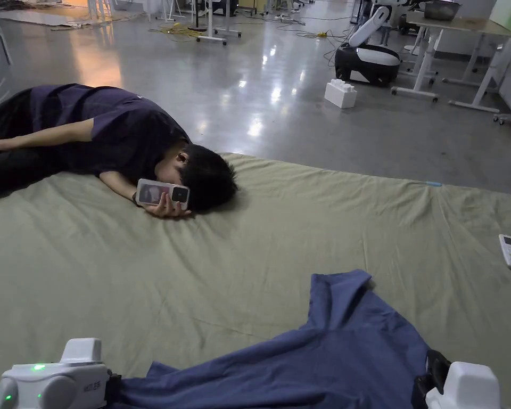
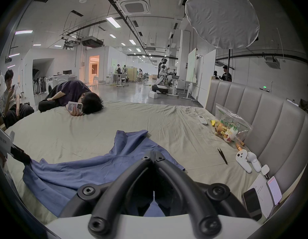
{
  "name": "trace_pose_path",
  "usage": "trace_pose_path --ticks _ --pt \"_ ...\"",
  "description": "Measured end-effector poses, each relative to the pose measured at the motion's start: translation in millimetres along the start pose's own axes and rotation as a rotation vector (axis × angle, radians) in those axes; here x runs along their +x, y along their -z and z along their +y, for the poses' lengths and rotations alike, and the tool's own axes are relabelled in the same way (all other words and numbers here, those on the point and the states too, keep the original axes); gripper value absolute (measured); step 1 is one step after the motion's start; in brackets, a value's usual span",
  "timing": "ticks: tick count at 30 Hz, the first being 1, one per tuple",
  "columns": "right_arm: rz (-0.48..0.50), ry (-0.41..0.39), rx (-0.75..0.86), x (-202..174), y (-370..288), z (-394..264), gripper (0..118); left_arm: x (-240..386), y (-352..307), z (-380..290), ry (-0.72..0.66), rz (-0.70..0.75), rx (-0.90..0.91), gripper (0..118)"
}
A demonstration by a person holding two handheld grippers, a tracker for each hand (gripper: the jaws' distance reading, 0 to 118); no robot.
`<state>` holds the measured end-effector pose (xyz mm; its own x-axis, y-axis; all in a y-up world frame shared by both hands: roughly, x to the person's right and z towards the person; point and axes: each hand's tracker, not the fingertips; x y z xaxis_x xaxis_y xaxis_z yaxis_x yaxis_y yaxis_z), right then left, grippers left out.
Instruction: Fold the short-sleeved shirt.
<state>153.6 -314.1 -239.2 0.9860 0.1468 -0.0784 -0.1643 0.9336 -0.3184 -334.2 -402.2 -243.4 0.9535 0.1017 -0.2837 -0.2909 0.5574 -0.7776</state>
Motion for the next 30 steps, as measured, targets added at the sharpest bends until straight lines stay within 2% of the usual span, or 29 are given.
trace_pose_path --ticks 6,9,14,15,16,17,18,19,20,22,25,28,30 --pt "0.001 -0.017 -0.021 14.0 22.4 5.0 0 3.0 -18.4 9.1 0.004 -0.021 0.069 7" --pt "0.019 0.028 -0.064 26.5 48.9 6.5 1 8.4 -17.2 8.9 0.020 -0.003 0.056 7" --pt "0.045 -0.112 -0.176 41.8 122.8 8.6 2 20.7 -14.3 -0.8 0.043 0.025 0.030 7" --pt "0.065 -0.123 -0.265 44.2 143.7 8.5 10 22.7 -13.8 -1.6 0.047 0.031 0.021 7" --pt "0.092 -0.077 -0.332 47.6 162.4 5.0 21 23.8 -12.8 -3.6 0.046 0.038 0.017 7" --pt "0.080 -0.081 -0.321 50.5 167.3 14.3 38 24.2 -12.0 -4.9 0.045 0.041 0.013 7" --pt "0.091 -0.083 -0.363 52.4 185.2 14.2 63 23.9 -11.2 -7.0 0.040 0.037 0.008 7" --pt "0.066 -0.094 -0.384 52.2 200.1 14.4 77 22.2 -9.4 -6.4 0.034 0.034 0.002 7" --pt "0.039 -0.108 -0.379 50.8 211.8 14.4 84 22.5 -9.1 -7.1 0.032 0.036 0.000 7" --pt "0.054 -0.127 -0.408 50.1 240.7 12.9 84 23.2 -7.7 -8.8 0.026 0.045 -0.011 7" --pt "0.132 -0.148 -0.472 44.9 273.4 9.5 84 22.0 -5.3 -9.9 0.019 0.053 -0.022 7" --pt "0.151 -0.183 -0.584 39.9 313.9 -6.9 84 20.1 -2.2 -10.4 0.003 0.054 -0.029 7" --pt "0.156 -0.186 -0.583 38.8 332.3 -18.1 82 22.4 -1.1 -11.9 -0.001 0.057 -0.036 7"
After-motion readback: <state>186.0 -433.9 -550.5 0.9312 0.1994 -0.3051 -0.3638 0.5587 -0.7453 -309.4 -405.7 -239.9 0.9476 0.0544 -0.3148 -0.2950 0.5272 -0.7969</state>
